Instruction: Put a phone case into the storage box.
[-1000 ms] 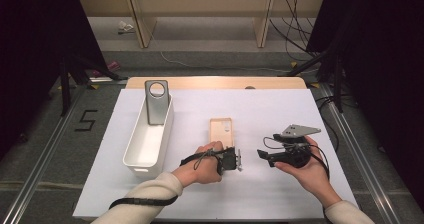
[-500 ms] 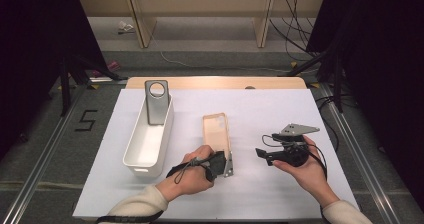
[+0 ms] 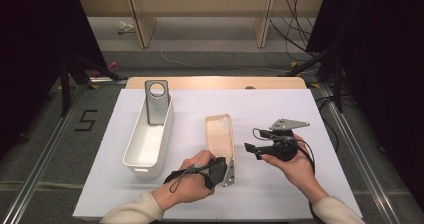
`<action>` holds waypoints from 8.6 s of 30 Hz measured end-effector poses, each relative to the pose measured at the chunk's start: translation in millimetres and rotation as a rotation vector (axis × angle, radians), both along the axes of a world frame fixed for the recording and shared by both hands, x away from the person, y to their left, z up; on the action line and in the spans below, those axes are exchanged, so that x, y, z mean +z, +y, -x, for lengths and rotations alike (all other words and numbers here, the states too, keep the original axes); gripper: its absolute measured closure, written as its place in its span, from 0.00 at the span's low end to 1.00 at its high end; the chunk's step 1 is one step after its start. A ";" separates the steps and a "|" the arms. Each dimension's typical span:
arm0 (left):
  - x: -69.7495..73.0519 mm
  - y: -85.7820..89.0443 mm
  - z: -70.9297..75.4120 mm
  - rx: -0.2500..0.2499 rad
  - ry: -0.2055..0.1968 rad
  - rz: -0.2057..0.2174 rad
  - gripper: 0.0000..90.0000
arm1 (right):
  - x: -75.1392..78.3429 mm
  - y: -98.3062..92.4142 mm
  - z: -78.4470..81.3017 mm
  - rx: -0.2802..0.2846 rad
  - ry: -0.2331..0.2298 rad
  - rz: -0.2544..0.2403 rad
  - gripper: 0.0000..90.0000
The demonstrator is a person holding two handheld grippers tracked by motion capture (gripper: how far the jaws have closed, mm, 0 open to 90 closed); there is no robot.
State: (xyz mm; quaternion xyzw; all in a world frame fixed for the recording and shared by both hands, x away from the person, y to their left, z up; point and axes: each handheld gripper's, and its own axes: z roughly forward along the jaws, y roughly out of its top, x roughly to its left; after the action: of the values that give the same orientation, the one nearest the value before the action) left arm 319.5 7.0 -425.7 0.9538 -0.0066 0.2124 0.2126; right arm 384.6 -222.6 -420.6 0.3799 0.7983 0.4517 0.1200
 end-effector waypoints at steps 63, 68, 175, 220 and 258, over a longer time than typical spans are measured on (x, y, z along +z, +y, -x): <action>6.6 0.4 1.5 0.003 0.076 0.217 0.73 | 30.9 31.9 -19.3 0.032 0.110 -0.235 0.92; 11.5 7.3 -6.9 0.078 0.078 0.348 0.51 | 31.6 28.4 -19.6 0.013 0.096 -0.238 0.92; 50.4 76.5 -66.6 0.739 0.072 0.867 0.95 | 30.5 37.7 -10.8 0.038 -0.029 -0.183 0.31; 87.1 116.4 -69.8 0.798 0.018 0.985 0.95 | 18.7 -13.8 1.4 -0.008 -0.097 -0.064 0.22; 115.0 160.9 -73.2 0.834 -0.021 1.022 0.95 | 8.8 -35.7 12.3 -0.017 -0.094 -0.034 0.22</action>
State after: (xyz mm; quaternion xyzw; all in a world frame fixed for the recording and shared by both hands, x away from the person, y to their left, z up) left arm 392.8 167.9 -310.7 0.6532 0.4631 0.2629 0.5383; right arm 372.3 -258.3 -411.8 0.3668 0.7807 0.4817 0.1547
